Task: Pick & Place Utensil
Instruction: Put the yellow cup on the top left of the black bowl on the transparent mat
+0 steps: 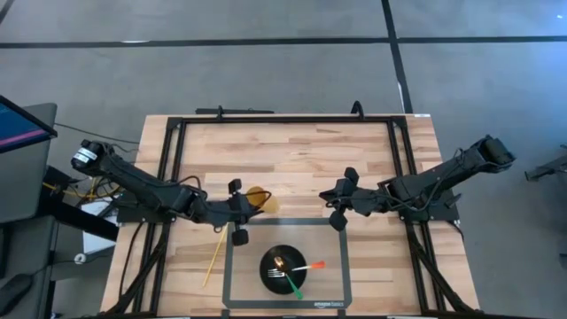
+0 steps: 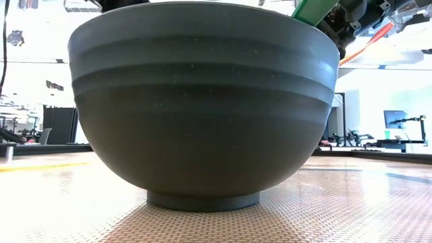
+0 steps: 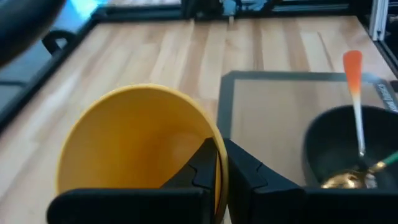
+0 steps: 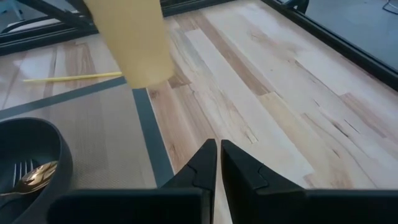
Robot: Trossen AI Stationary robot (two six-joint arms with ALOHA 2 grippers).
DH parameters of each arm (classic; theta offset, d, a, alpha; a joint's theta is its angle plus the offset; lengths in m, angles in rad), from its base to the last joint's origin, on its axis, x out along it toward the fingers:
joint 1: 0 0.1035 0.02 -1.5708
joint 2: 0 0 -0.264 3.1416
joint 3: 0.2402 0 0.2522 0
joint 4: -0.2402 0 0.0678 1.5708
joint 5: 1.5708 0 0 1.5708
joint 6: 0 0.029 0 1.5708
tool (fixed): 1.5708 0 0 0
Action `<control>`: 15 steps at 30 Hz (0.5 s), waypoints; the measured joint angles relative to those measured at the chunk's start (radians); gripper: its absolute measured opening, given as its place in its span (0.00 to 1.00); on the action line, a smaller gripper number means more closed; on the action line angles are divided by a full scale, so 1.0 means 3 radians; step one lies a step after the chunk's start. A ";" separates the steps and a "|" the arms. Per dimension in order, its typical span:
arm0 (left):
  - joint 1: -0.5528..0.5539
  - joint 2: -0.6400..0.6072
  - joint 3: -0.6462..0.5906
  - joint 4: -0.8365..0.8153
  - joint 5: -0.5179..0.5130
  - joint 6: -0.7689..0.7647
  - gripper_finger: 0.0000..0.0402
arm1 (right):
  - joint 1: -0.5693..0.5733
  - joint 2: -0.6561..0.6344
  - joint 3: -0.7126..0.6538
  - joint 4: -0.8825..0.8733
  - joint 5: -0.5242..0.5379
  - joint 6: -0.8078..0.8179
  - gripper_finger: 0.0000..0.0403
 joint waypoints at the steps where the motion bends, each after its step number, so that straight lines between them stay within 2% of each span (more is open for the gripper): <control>1: -0.0023 0.0000 0.0001 -0.0077 0.0002 -0.0081 0.04 | 0.0000 0.0000 0.0000 0.0000 0.0000 0.0000 0.04; 7: -0.0145 0.0000 0.0001 -0.0621 0.0273 -0.0605 0.04 | 0.0001 0.0000 0.0000 0.0000 -0.0001 0.0000 0.04; 10: -0.0229 0.0000 0.0001 -0.0657 0.0415 -0.0728 0.04 | 0.0001 0.0000 0.0000 0.0000 -0.0001 0.0000 0.04; 15: -0.0363 0.0000 0.0001 -0.0678 0.0430 -0.0917 0.04 | 0.0001 0.0000 0.0000 0.0000 -0.0001 -0.0001 0.04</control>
